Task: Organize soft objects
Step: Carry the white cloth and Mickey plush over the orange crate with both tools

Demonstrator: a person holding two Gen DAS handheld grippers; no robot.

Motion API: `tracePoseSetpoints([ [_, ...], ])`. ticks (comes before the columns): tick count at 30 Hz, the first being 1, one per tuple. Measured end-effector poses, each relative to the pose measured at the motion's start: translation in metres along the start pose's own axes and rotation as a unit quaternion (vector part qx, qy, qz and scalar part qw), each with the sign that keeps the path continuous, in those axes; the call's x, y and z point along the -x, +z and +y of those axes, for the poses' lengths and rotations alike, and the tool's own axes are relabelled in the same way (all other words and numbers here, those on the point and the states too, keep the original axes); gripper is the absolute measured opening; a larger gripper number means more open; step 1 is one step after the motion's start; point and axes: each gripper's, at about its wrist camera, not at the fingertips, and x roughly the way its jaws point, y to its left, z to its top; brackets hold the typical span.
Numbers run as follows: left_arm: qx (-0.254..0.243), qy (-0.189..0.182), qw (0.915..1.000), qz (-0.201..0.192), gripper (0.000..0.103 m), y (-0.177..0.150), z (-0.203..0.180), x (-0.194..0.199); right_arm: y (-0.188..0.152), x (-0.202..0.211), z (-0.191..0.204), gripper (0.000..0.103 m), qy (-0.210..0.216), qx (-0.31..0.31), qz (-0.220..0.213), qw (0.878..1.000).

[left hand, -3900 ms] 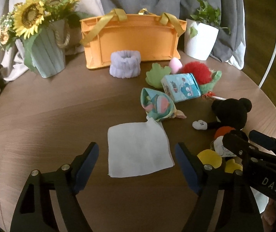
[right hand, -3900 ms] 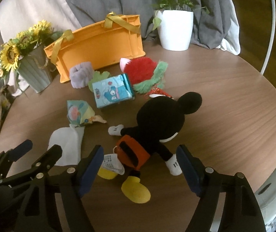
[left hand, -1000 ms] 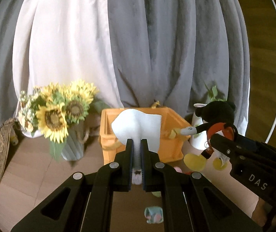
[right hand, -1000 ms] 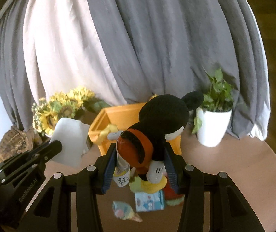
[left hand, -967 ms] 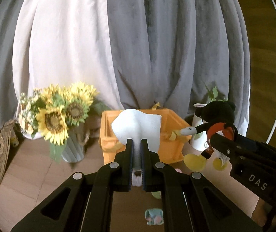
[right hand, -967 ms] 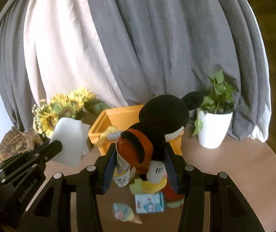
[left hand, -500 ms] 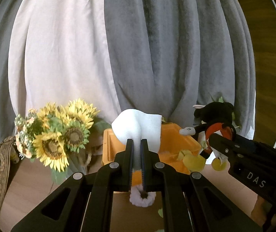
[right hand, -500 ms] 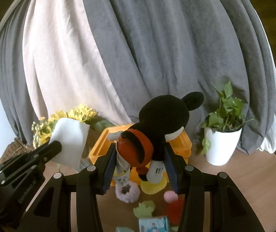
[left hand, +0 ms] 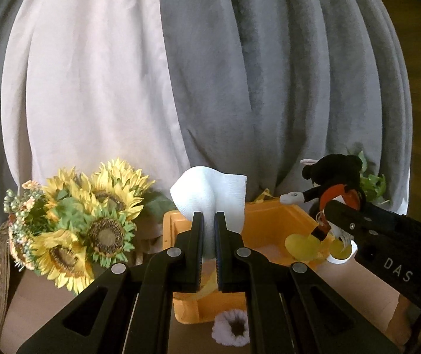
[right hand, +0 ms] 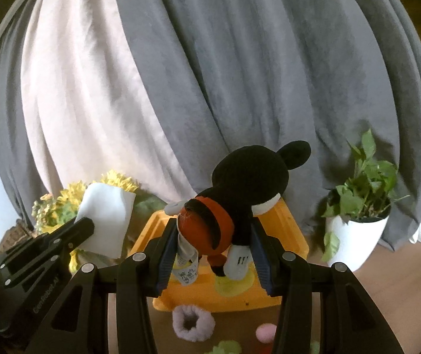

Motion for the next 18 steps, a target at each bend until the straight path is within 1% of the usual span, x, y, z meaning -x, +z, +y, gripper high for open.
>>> tracePoseSetpoints([
  [11, -0.009, 0.001, 0.9999, 0.009, 0.009, 0.003, 0.006, -0.051, 0.003, -0.051, -0.009, 0.048, -0.010, -0.013, 0.008, 1.000],
  [18, -0.011, -0.003, 0.9993, 0.036, 0.009, -0.007, 0.009, -0.090, -0.001, -0.084, -0.010, 0.048, -0.012, -0.020, 0.029, 0.999],
])
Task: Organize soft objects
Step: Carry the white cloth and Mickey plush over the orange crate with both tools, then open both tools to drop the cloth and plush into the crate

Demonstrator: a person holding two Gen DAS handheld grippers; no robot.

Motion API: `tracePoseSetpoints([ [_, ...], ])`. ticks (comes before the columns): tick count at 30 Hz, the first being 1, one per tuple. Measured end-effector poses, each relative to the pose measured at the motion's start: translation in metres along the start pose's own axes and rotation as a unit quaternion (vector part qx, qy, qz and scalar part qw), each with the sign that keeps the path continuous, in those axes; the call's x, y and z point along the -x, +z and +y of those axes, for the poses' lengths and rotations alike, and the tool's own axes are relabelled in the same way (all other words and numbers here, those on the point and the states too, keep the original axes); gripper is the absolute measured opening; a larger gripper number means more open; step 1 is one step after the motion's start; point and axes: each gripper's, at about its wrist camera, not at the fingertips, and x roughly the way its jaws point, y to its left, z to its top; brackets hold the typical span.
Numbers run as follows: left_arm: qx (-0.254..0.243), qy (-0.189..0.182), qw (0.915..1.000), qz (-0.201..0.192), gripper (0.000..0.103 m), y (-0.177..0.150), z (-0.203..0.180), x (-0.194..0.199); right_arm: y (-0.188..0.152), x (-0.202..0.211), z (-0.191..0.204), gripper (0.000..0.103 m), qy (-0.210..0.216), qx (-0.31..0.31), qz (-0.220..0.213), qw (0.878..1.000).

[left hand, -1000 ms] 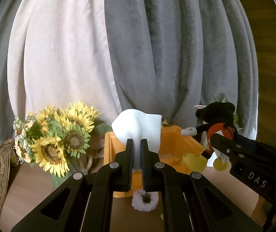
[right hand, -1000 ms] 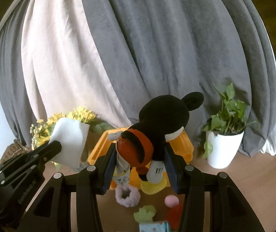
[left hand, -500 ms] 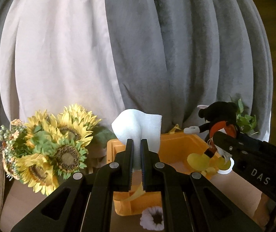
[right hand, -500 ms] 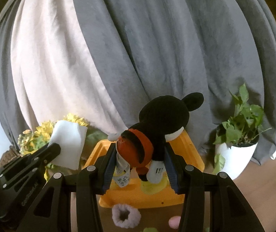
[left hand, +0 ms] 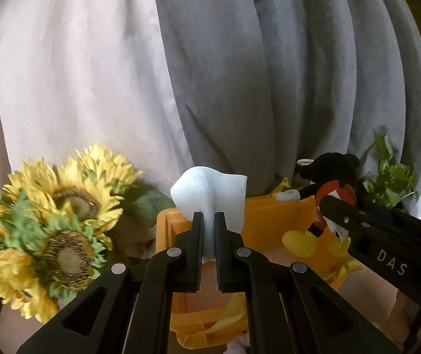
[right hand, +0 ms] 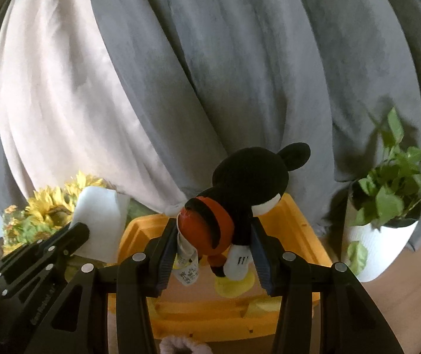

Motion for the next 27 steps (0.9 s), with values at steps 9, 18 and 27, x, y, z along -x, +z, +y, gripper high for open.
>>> tracePoseSetpoints([
  [9, -0.008, -0.004, 0.9990, 0.044, 0.009, -0.018, -0.005, -0.047, -0.011, -0.041, -0.004, 0.048, -0.005, -0.004, 0.037, 0.999],
  [18, -0.019, -0.007, 0.9968, 0.077, 0.010, -0.033, -0.007, -0.071, -0.026, -0.070, -0.010, 0.049, -0.012, 0.002, 0.090, 0.996],
  [27, -0.019, -0.004, 0.9969, 0.076, 0.041, -0.032, -0.008, -0.071, -0.028, -0.073, -0.013, 0.065, -0.024, 0.015, 0.100, 0.995],
])
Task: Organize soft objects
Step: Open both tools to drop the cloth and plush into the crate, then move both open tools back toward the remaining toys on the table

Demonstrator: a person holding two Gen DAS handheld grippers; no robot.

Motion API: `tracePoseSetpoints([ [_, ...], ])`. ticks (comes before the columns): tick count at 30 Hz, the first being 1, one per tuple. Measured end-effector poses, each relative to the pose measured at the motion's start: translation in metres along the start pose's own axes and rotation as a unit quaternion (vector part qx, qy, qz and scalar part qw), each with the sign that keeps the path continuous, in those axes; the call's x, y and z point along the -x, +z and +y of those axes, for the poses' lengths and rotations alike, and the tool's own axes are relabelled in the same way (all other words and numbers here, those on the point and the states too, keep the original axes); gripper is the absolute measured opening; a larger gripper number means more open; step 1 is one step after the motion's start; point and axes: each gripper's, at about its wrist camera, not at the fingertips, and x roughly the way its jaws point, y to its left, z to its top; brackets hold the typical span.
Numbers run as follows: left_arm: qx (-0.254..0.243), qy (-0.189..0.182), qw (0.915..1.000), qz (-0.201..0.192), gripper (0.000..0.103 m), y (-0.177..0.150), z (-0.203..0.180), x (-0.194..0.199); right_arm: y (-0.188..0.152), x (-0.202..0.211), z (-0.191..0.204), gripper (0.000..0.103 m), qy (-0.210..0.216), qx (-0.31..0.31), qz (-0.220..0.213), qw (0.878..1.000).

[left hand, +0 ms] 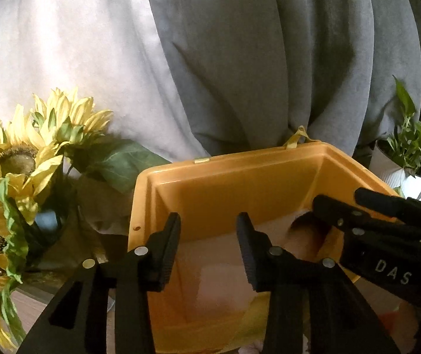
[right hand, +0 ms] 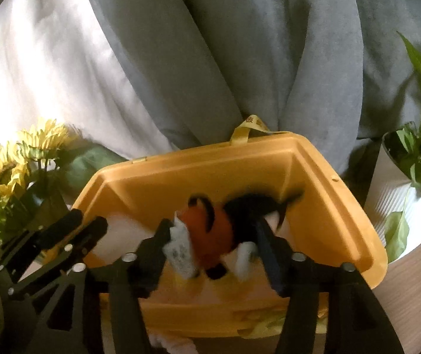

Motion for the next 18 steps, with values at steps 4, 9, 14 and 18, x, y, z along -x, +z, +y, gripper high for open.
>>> tracePoseSetpoints([
  [4, 0.007, 0.006, 0.9999, -0.008, 0.047, 0.000, 0.000, 0.012, 0.000, 0.011, -0.003, 0.065, -0.016, 0.003, -0.018, 1.000],
  [9, 0.019, 0.007, 0.9997, -0.015, 0.051, 0.002, -0.002, 0.035, 0.002, 0.033, -0.008, 0.065, -0.021, 0.003, -0.031, 0.999],
  [14, 0.034, 0.008, 0.9990, -0.027, 0.053, 0.004, -0.005, 0.067, 0.002, 0.059, -0.009, 0.065, -0.025, 0.010, -0.048, 0.998],
  [18, 0.042, 0.012, 0.9985, -0.033, 0.062, 0.004, -0.009, 0.091, 0.002, 0.084, -0.013, 0.065, -0.028, 0.008, -0.064, 0.998],
])
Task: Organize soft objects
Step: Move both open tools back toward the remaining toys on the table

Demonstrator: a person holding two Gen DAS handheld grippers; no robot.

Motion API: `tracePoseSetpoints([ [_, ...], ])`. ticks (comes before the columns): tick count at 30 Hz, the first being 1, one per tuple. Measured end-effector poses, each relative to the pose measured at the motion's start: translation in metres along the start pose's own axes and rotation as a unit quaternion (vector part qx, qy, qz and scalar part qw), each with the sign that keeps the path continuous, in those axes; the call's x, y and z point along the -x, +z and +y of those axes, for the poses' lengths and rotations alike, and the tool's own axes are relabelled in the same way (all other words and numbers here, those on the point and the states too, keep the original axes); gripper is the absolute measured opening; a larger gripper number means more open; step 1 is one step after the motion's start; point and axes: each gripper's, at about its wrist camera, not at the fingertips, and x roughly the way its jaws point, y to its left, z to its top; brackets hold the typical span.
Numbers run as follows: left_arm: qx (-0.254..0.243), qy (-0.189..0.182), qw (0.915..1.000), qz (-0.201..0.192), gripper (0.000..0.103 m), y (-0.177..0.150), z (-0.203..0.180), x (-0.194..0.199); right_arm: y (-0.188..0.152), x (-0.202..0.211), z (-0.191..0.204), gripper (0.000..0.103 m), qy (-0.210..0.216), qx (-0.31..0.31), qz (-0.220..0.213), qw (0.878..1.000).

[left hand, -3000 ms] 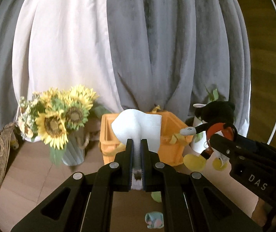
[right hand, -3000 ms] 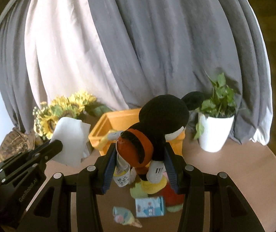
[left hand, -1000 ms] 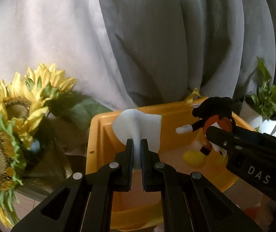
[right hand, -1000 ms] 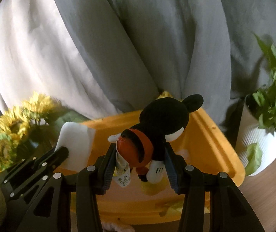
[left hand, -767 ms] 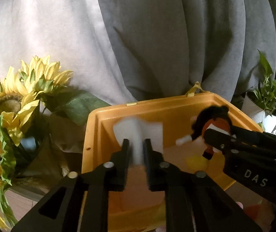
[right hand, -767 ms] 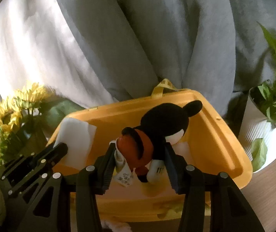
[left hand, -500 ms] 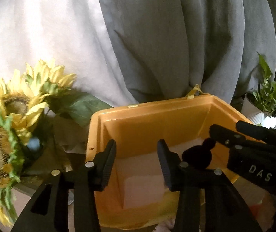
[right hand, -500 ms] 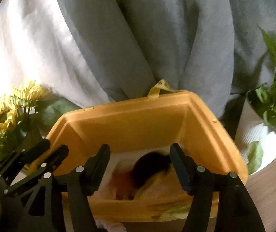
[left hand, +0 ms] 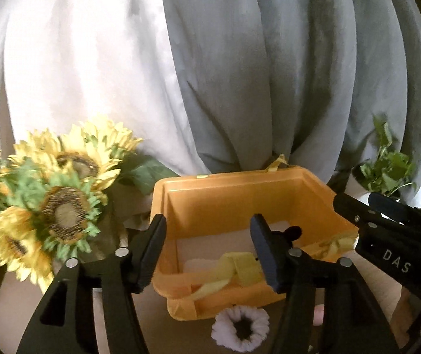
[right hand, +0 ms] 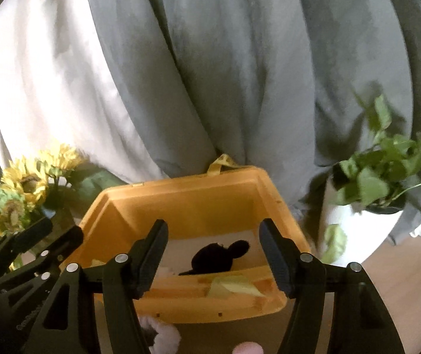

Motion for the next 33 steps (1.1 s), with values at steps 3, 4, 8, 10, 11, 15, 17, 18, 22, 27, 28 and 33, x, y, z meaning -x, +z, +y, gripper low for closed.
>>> tracePoseSetpoints([
  [3, 0.008, 0.000, 1.0000, -0.004, 0.065, 0.000, -0.003, 0.018, 0.002, 0.019, -0.006, 0.065, 0.001, -0.005, -0.007, 1.000],
  [4, 0.009, 0.000, 0.9999, -0.005, 0.065, 0.000, -0.004, 0.025, 0.003, 0.023, -0.007, 0.065, 0.000, -0.007, -0.010, 1.000],
  [8, 0.011, 0.010, 0.9998, -0.015, 0.069, -0.003, -0.009, 0.050, 0.005, 0.045, -0.014, 0.065, 0.000, -0.016, -0.019, 1.000],
  [10, 0.011, 0.013, 0.9997, -0.019, 0.071, -0.006, -0.011, 0.060, 0.003, 0.055, -0.016, 0.065, -0.002, -0.015, -0.025, 1.000],
  [11, 0.011, 0.014, 0.9996, -0.021, 0.071, -0.008, -0.012, 0.066, 0.002, 0.061, -0.017, 0.065, -0.004, -0.015, -0.027, 1.000],
  [15, 0.009, 0.018, 0.9996, -0.022, 0.071, -0.017, -0.018, 0.082, -0.006, 0.077, -0.020, 0.065, -0.007, -0.011, -0.029, 0.999],
  [17, 0.007, 0.023, 0.9995, -0.022, 0.071, -0.021, -0.022, 0.091, -0.009, 0.083, -0.022, 0.065, -0.008, -0.012, -0.028, 1.000],
  [18, 0.006, 0.024, 0.9994, -0.022, 0.071, -0.023, -0.024, 0.095, -0.012, 0.087, -0.024, 0.065, -0.008, -0.012, -0.028, 1.000],
  [22, 0.002, 0.031, 0.9992, -0.024, 0.072, -0.034, -0.031, 0.111, -0.021, 0.101, -0.031, 0.065, -0.009, -0.017, -0.028, 0.999],
  [27, 0.004, 0.035, 0.9992, -0.017, 0.072, -0.048, -0.037, 0.127, -0.032, 0.117, -0.037, 0.065, -0.011, -0.016, -0.031, 0.999],
  [28, 0.005, 0.036, 0.9992, -0.015, 0.072, -0.052, -0.039, 0.129, -0.034, 0.120, -0.038, 0.065, -0.011, -0.014, -0.032, 0.999],
  [33, 0.011, 0.038, 0.9992, 0.003, 0.072, -0.067, -0.045, 0.137, -0.046, 0.132, -0.042, 0.065, -0.010, -0.007, -0.027, 1.000],
])
